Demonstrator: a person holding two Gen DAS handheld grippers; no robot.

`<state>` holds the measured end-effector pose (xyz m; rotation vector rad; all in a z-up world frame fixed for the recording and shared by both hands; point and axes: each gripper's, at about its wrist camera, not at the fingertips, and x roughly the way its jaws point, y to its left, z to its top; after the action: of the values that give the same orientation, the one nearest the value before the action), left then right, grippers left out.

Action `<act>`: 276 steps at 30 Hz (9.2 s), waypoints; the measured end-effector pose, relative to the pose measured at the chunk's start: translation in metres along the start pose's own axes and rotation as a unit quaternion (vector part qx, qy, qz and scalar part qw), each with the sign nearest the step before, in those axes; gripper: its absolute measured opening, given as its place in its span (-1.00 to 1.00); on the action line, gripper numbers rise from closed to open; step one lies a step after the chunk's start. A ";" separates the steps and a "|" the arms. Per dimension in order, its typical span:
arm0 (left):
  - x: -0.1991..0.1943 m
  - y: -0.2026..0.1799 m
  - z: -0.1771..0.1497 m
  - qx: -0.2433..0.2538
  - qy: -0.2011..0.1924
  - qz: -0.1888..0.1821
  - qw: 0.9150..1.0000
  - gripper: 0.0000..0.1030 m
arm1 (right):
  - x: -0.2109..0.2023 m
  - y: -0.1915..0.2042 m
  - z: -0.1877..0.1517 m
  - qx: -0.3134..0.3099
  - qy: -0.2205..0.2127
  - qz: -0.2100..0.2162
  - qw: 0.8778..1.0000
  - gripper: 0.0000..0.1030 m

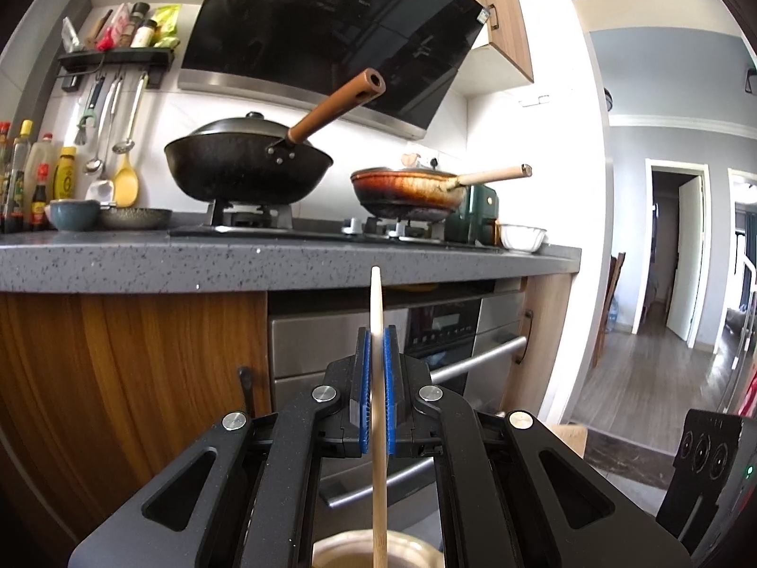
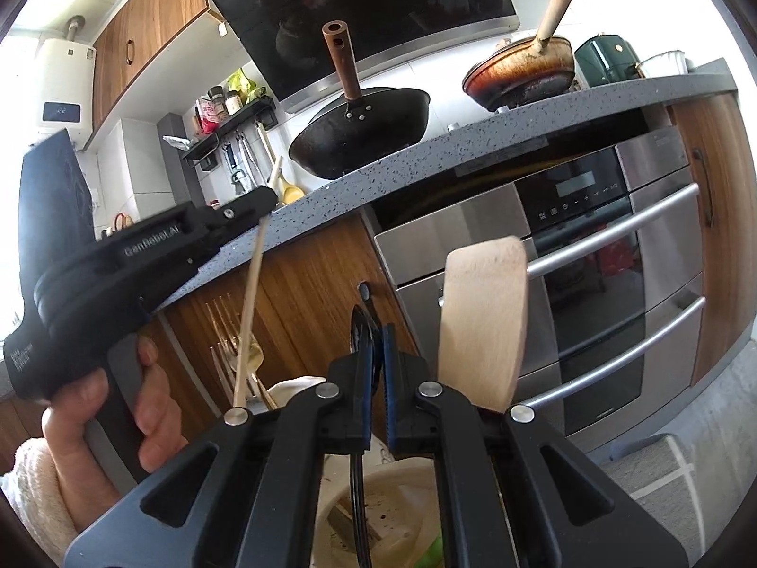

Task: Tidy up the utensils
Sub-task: 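Lift the chopstick over the vase with the left tool while the right tool carries the black spoon, then open the left tool dropping the chopstick while the right tool drops the black spoon, then withdraw both open tools from the vase back over the cloth, then close the right tool on the yellow plastic spoon while the left tool grasps a thin silver utensil, then lift the yellow spoon with the right tool while the left tool lifts the silver utensil, then carry the yellow spoon over the vase with the right tool while the left tool carries the silver utensil, then drop the yellow spoon into the shorter pot while the left tool drops its utensil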

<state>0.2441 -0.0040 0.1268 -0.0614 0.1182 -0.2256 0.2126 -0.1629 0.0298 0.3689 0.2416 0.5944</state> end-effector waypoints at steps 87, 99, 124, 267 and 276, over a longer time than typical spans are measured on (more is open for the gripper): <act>-0.204 0.069 -0.176 -0.054 0.296 0.191 0.934 0.72 | -0.106 0.074 -0.122 -0.096 0.241 -0.089 0.962 0.90; -0.201 0.068 -0.199 -0.076 0.340 0.183 0.919 -0.45 | -0.109 0.069 -0.127 -0.095 0.249 -0.097 0.959 0.90; -0.179 0.079 -0.185 -0.101 0.304 0.119 0.940 -0.95 | -0.079 0.097 -0.155 -0.150 0.320 -0.084 0.932 0.16; -0.034 -0.013 -0.052 0.065 0.218 -0.005 0.974 -0.94 | -0.070 0.016 -0.038 -0.045 0.048 -0.081 0.995 -0.72; -0.045 -0.016 -0.051 0.058 0.214 -0.007 0.975 -0.29 | -0.086 0.020 -0.036 -0.038 0.051 -0.088 0.994 -0.15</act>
<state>0.1905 -0.0122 0.0825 0.1045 0.5340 -0.2577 0.1217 -0.1881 0.0150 0.2416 0.3453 0.4472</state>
